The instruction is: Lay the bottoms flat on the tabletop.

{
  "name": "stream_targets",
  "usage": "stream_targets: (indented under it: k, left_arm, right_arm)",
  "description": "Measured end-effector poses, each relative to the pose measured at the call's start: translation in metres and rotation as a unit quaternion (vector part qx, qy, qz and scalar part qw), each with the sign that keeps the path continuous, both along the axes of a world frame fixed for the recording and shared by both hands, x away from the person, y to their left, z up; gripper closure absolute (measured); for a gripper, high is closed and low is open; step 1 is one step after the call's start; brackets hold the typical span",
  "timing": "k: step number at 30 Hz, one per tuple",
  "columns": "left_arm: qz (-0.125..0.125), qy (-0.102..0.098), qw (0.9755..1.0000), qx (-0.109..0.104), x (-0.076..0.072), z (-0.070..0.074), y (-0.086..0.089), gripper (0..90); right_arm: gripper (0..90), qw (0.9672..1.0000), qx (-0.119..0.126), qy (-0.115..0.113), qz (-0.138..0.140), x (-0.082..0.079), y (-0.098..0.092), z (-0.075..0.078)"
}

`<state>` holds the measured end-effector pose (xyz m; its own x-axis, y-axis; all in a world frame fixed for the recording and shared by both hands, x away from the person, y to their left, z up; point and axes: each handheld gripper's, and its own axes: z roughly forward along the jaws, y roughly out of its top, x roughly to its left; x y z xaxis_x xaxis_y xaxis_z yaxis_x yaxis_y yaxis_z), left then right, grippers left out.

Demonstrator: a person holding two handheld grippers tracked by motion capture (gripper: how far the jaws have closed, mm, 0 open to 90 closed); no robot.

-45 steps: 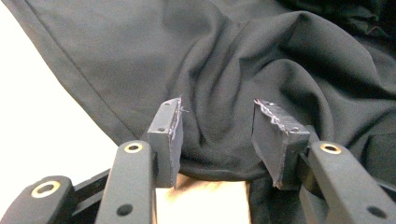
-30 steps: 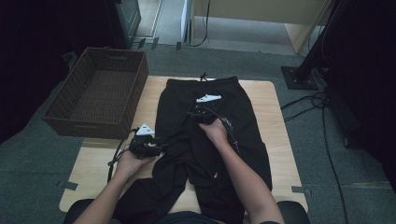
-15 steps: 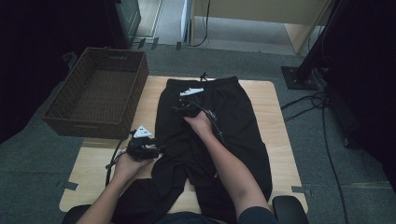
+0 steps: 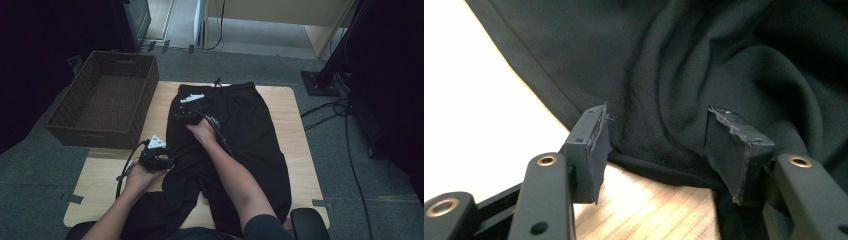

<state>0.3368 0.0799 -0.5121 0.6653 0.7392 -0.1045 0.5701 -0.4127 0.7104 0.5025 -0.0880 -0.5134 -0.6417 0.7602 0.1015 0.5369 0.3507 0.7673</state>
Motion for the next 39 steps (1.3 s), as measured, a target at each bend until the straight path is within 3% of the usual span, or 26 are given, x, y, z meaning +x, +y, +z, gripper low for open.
stream_targets:
  k: [7, 20, 23, 33, 37, 39]
  left_arm:
    - [0.006, -0.011, 0.9999, 0.002, -0.002, -0.001, -0.001, 53.6]
    - [0.005, -0.016, 0.9999, 0.004, -0.006, -0.002, -0.008, 72.9]
    - [0.002, -0.019, 0.9998, 0.005, -0.006, -0.002, -0.009, 78.7]
    - [0.007, -0.021, 0.9997, 0.006, -0.005, -0.003, -0.011, 87.2]
    - [0.008, -0.016, 0.9998, 0.003, -0.004, -0.003, -0.01, 88.4]
    - [0.014, 0.0, 0.9999, -0.008, -0.002, -0.002, -0.009, 89.3]
  right_arm:
    - [39.7, 0.9992, -0.035, -0.019, 0.002, -0.002, 0.006, -0.006]
    - [41.2, 0.9993, -0.034, -0.018, 0.002, -0.003, 0.006, -0.007]
    - [47.2, 0.9992, -0.033, -0.021, 0.009, -0.004, 0.005, -0.007]
    - [80.7, 0.9991, -0.03, -0.027, 0.014, -0.013, 0.011, -0.006]
    - [85.5, 0.9995, -0.024, -0.021, 0.006, -0.013, 0.012, -0.006]
    - [86.3, 0.9999, -0.011, -0.009, 0.0, -0.011, 0.01, -0.006]
